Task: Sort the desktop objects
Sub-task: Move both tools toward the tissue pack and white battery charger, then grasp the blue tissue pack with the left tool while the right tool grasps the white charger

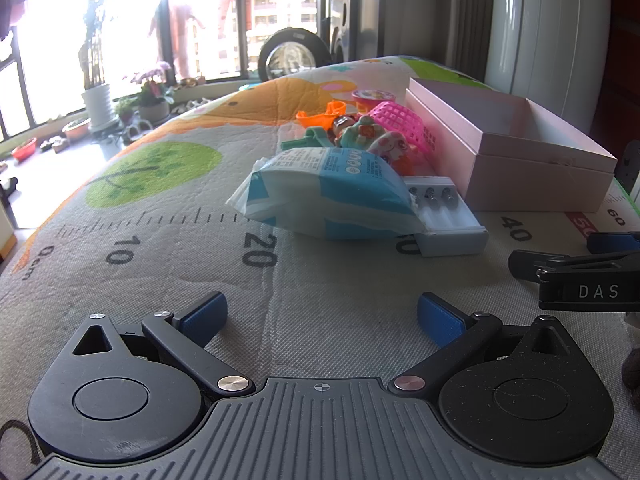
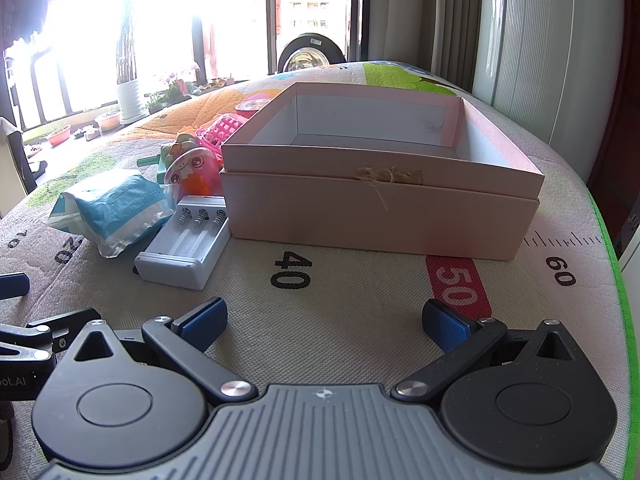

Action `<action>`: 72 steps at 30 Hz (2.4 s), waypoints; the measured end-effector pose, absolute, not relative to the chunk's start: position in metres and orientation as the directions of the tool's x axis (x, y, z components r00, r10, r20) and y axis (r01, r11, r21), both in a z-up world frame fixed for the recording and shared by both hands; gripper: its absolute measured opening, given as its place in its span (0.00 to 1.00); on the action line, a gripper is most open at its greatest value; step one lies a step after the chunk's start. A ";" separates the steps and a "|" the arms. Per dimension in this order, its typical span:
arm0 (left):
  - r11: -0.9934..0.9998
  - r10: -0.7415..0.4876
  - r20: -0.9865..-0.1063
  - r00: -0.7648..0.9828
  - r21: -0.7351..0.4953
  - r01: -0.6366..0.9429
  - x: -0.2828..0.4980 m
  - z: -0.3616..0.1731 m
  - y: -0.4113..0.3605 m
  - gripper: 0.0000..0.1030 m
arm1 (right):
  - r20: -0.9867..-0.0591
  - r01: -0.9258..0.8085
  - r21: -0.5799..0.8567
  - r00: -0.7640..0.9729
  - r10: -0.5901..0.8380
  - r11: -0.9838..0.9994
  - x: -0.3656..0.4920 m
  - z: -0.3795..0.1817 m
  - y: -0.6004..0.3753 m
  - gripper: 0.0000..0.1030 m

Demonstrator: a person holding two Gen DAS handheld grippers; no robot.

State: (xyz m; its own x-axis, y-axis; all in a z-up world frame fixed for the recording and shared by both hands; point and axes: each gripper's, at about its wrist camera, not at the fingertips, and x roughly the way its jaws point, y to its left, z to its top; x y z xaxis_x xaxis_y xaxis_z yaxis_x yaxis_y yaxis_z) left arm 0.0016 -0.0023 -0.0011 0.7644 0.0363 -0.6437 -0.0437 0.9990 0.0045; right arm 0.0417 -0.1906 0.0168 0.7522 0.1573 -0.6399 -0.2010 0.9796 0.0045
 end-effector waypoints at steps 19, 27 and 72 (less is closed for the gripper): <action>0.999 0.039 -0.651 0.758 0.007 -0.046 -0.001 -0.001 0.001 1.00 | -0.644 -0.202 0.005 0.749 0.158 0.979 0.042 0.016 -0.190 1.00; 1.000 0.020 -0.674 0.738 0.000 -0.027 0.001 0.001 0.003 1.00 | -0.692 -0.193 0.015 0.707 0.150 0.981 0.035 0.022 -0.194 1.00; 0.967 0.188 -0.610 0.769 0.252 -0.036 0.046 0.030 0.047 1.00 | -0.598 -0.423 -0.144 0.757 0.263 0.894 0.010 0.060 -0.216 0.81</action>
State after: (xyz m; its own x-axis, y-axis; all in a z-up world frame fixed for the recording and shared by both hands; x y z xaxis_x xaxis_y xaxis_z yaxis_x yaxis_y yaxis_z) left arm 0.0460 0.0468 0.0295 0.7695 0.1878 -0.6105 -0.0362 0.9671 0.2518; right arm 0.0096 -0.2156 0.0598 0.7574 0.2626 -0.5978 -0.4235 0.8944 -0.1436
